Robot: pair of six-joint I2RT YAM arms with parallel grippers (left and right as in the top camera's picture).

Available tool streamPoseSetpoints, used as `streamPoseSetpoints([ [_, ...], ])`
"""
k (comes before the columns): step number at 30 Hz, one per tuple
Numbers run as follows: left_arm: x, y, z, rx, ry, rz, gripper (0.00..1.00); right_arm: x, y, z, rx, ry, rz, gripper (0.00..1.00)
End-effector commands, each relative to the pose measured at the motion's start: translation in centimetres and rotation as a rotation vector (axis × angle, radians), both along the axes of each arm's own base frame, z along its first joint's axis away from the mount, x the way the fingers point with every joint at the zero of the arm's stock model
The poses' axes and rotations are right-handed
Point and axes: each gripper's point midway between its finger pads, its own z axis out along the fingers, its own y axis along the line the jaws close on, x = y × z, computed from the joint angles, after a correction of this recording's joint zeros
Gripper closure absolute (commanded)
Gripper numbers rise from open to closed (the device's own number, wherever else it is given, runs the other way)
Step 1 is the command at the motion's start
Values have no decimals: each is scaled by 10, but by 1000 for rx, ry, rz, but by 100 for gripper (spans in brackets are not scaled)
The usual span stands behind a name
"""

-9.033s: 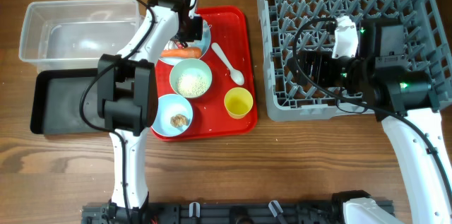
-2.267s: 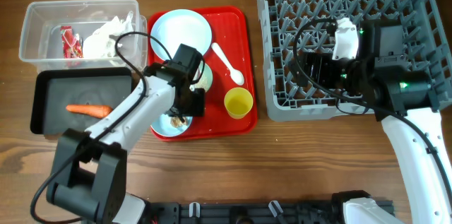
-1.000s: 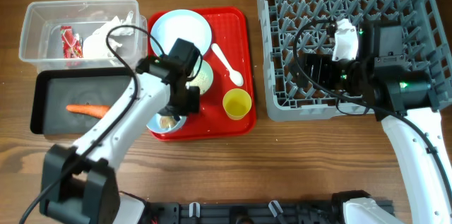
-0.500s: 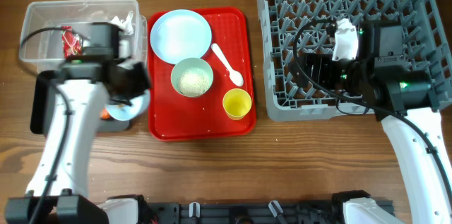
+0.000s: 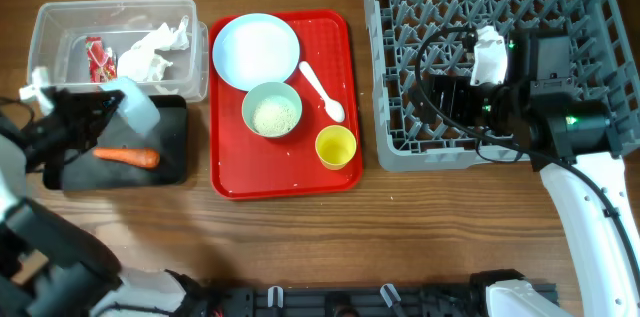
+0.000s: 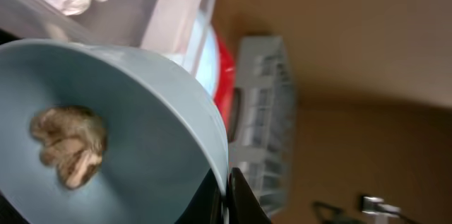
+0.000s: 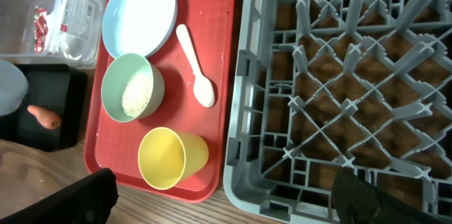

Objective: Sort waste into correct bins and load items into the dishwasher rack
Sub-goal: 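Tip the blue bowl over the black tray to dump the mushroom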

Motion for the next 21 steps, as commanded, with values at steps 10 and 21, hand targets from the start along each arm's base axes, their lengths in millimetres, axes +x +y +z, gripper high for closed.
streamPoseSetpoints([
  [10,14,28,-1,-416,-145,49,96,4,-3,3,-11,-8,-16,0],
  [21,13,27,-1,-432,-130,54,96,4,-3,3,-11,-4,-16,0],
])
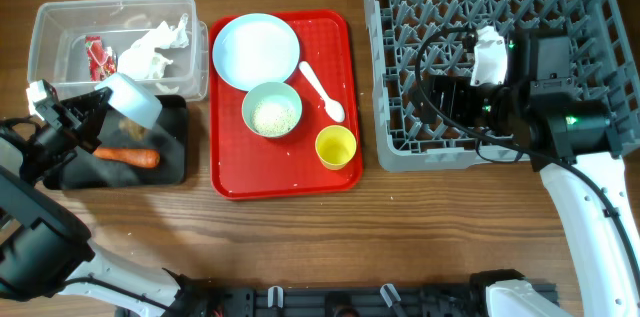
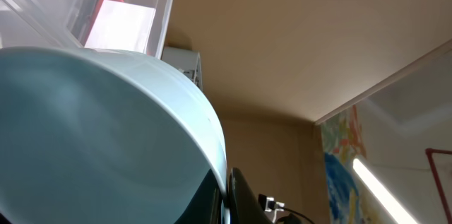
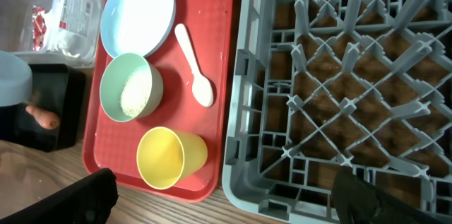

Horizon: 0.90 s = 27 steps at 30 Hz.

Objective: Sort waste into correct bins and load items into the dishwasher rack
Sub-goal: 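Tip the blue bowl over the black tray to dump the mushroom, then return the empty blue bowl to the red tray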

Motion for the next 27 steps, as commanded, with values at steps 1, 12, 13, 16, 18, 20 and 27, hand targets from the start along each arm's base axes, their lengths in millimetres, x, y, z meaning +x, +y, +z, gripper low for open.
streamPoseSetpoints([
  [1,1,3,13,-27,-25,5,96,4,-2,3,-7,-8,-14,0],
  [12,-20,-51,85,320,-92,-68,96,5,-2,4,-8,-10,-14,0],
  [13,-23,-61,83,404,-65,-87,96,5,-2,4,-8,-10,-14,0],
  [16,-32,-88,56,749,108,-163,96,4,-2,4,-7,-9,-14,0],
  [18,-41,-106,29,970,260,-242,96,4,-2,4,-7,-9,-14,0],
  [20,-47,-130,13,1066,298,-340,96,4,-2,3,-7,-8,-14,0],
  [27,-76,-197,-57,1306,445,-502,96,4,-2,3,-7,-8,-14,0],
])
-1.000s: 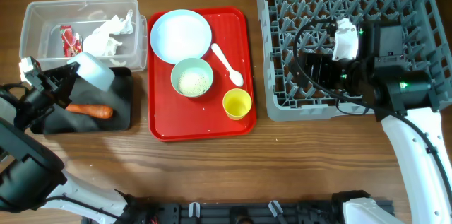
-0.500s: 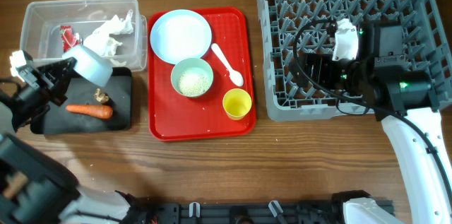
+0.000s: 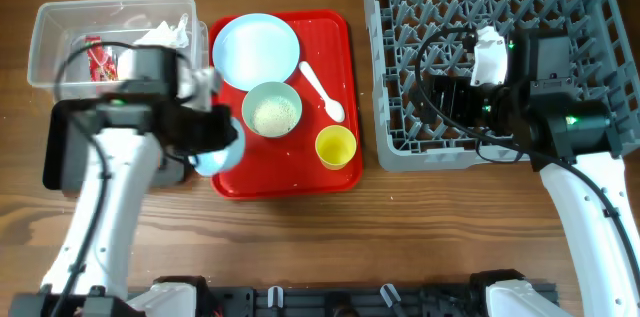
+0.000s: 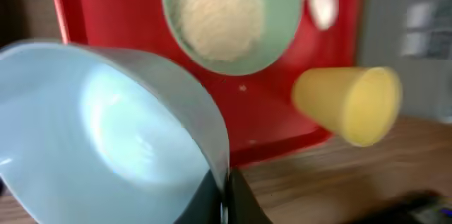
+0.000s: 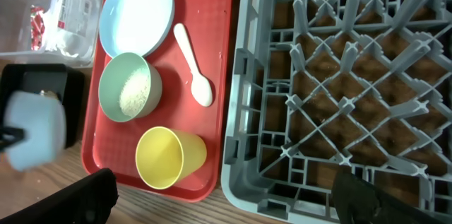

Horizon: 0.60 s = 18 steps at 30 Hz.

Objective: Sort waste into correct bins and load items into the dishwasher rack
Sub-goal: 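Return the empty blue bowl to the red tray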

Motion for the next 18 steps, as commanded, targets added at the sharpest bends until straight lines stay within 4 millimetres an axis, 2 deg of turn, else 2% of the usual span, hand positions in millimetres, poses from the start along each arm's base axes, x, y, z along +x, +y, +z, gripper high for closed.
streamPoseSetpoints([
  [1,-10,1,-40,220,42,89,96,4,-2,4,-5,-7,-12,0],
  [4,-13,-10,-60,293,13,96,96,4,-2,4,-5,-7,-12,0],
  [6,-12,-27,-71,286,-28,46,96,4,-2,4,-5,-8,-12,0],
  [10,-28,-42,-83,293,-23,-29,96,3,-2,3,-5,-3,-12,0],
  [12,-33,-44,-86,299,-11,-45,88,3,-2,3,-5,-3,-12,0],
  [15,-32,-45,-85,298,-13,-45,62,3,-2,3,-5,-3,-12,0],
  [16,-26,-48,-75,289,-31,-44,55,3,-2,3,-5,-3,-12,0],
  [18,-6,-58,-46,270,-101,-69,49,3,-2,3,-5,-3,-12,0],
])
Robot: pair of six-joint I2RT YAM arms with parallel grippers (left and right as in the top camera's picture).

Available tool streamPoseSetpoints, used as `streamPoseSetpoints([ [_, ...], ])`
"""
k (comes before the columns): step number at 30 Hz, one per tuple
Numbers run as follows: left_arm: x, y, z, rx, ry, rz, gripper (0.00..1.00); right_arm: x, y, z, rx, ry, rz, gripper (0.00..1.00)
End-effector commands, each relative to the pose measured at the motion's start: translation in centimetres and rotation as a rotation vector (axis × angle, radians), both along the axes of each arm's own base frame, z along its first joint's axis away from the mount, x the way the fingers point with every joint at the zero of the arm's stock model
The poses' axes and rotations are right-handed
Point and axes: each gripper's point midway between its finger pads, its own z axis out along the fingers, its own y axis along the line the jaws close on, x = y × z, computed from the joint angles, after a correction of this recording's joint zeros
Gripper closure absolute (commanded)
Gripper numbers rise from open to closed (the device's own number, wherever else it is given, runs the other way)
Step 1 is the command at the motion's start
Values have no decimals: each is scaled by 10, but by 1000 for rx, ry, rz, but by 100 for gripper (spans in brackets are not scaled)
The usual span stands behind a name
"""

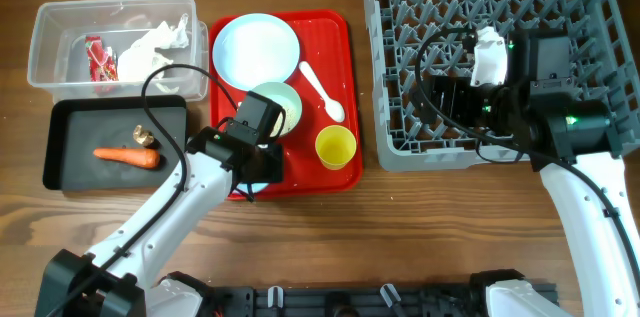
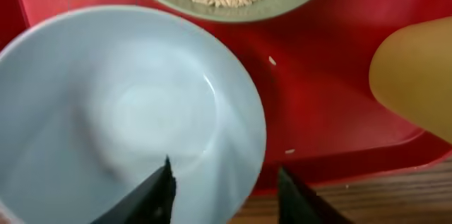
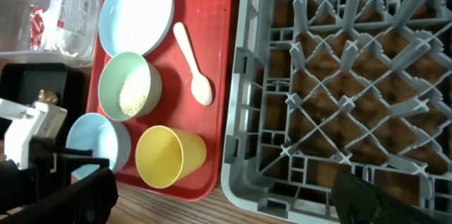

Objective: Sort waste into correct bins and load items into the dishwasher rack
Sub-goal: 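Return the empty blue bowl to the red tray, then grasp the green bowl of rice with the left gripper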

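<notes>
An empty light blue bowl point(image 2: 127, 111) stands upright on the front left corner of the red tray point(image 1: 335, 47); it also shows in the right wrist view point(image 3: 88, 143). My left gripper point(image 2: 227, 192) hangs open just above it, one finger over the inside and one outside the right rim. It hides the bowl in the overhead view point(image 1: 255, 162). Also on the tray are a green bowl of rice point(image 1: 283, 102), a yellow cup point(image 1: 336, 145), a white spoon point(image 1: 322, 92) and a pale blue plate point(image 1: 255, 49). My right gripper point(image 3: 222, 203) is open and empty over the grey dishwasher rack.
A black tray point(image 1: 70, 157) at the left holds a carrot point(image 1: 127, 156) and a small brown scrap point(image 1: 143, 135). Behind it a clear bin point(image 1: 110, 4) holds crumpled paper and a red wrapper. The rack fills the right back of the table.
My left gripper was shut on the blue bowl's rim, holding it over the tray's front left corner. Now the bowl rests on the tray and the gripper is open. The right arm is unchanged.
My left gripper first held the blue bowl tipped over the black tray with a brown scrap inside. Then the bowl showed empty. Later it was over the red tray. Now it sits on the tray, released, and the scrap lies in the black tray.
</notes>
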Motion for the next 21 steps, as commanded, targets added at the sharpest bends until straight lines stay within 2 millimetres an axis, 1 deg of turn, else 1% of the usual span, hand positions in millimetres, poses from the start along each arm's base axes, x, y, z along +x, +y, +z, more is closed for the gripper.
streamPoseSetpoints([
  [1,37,-17,49,-32,-137,-60,46,4,-2,4,-4,-7,-12,0],
  [2,49,-23,66,-41,-192,-100,43,4,-2,4,-4,-7,-12,0],
  [3,59,-28,77,-47,-241,-134,43,4,-2,4,-4,-7,-13,0],
  [4,68,-32,85,-51,-288,-170,42,4,-2,4,-4,-7,-12,0],
  [5,77,-35,89,-45,-329,-202,42,4,-2,4,-4,-7,-12,0],
  [6,83,-35,87,-34,-343,-225,42,4,-2,4,-4,-7,-12,0],
  [8,90,-37,72,-11,-325,-257,41,4,-2,4,-4,-7,-13,0],
  [11,97,-40,21,40,-222,-312,35,4,-2,4,-4,-7,-13,0],
  [12,97,-42,5,51,-189,-330,34,4,-2,4,-4,-7,-13,0],
  [13,97,-43,-7,59,-166,-343,34,4,-2,4,-4,-7,-13,0],
  [15,95,-48,-23,65,-133,-358,36,4,-2,4,-4,-7,-12,0],
  [16,93,-51,-29,68,-120,-367,40,4,-2,4,-4,-7,-12,0],
  [17,93,-50,-31,69,-117,-366,44,4,-2,4,-4,-7,-13,0],
  [18,93,-51,-32,70,-117,-366,55,4,-2,4,-4,-7,-13,0],
  [19,94,-51,-32,69,-120,-365,63,4,-2,3,-5,-7,-12,0],
  [20,95,-51,-31,66,-125,-361,75,4,-2,3,-5,-7,-12,0],
  [21,96,-52,-31,65,-128,-361,81,4,-2,4,-4,-7,-12,0],
])
